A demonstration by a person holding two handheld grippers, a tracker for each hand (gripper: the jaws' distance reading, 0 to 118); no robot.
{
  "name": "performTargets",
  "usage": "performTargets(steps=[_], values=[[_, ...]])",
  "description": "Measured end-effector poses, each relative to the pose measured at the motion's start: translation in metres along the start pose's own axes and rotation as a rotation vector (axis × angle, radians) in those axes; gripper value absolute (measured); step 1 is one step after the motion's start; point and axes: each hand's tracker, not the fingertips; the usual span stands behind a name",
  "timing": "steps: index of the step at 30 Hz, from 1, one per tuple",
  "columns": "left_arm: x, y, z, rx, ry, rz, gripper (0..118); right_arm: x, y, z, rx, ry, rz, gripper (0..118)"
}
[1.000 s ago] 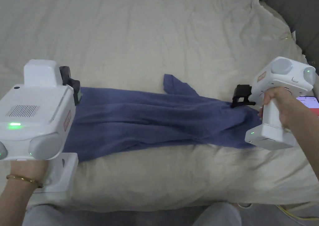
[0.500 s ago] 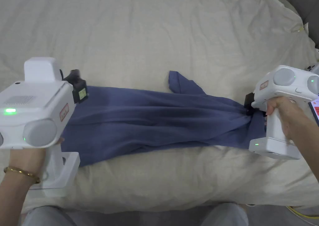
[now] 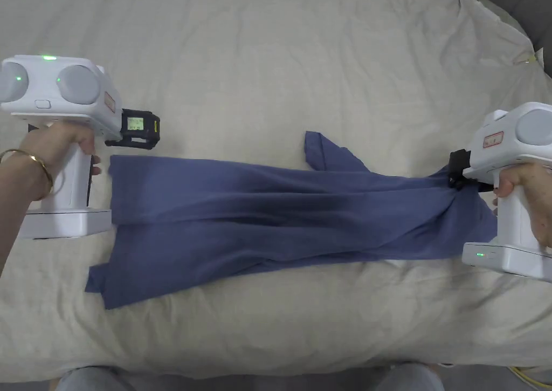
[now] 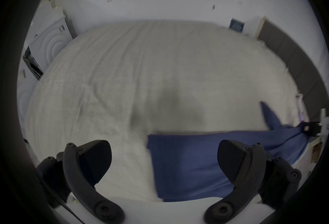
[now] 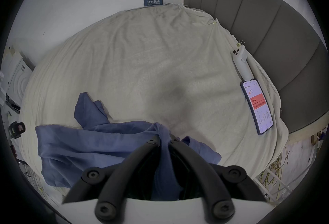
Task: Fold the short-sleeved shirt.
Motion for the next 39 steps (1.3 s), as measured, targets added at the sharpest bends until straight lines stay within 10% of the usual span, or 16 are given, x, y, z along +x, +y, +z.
performTargets(steps=[8, 19, 39], values=[[0.002, 0.005, -0.052, -0.090, 0.045, -0.001, 109, 0.006, -0.002, -0.012, -0.026, 0.004, -0.013, 3], [0.017, -0.005, -0.066, -0.125, -0.034, 0.100, 5, -0.001, 0.005, -0.017, -0.025, 0.014, 0.000, 3], [-0.059, 0.019, 0.218, 0.641, -0.072, 0.210, 3, -0.001, 0.023, 0.181, 0.370, 0.218, -0.063, 3]])
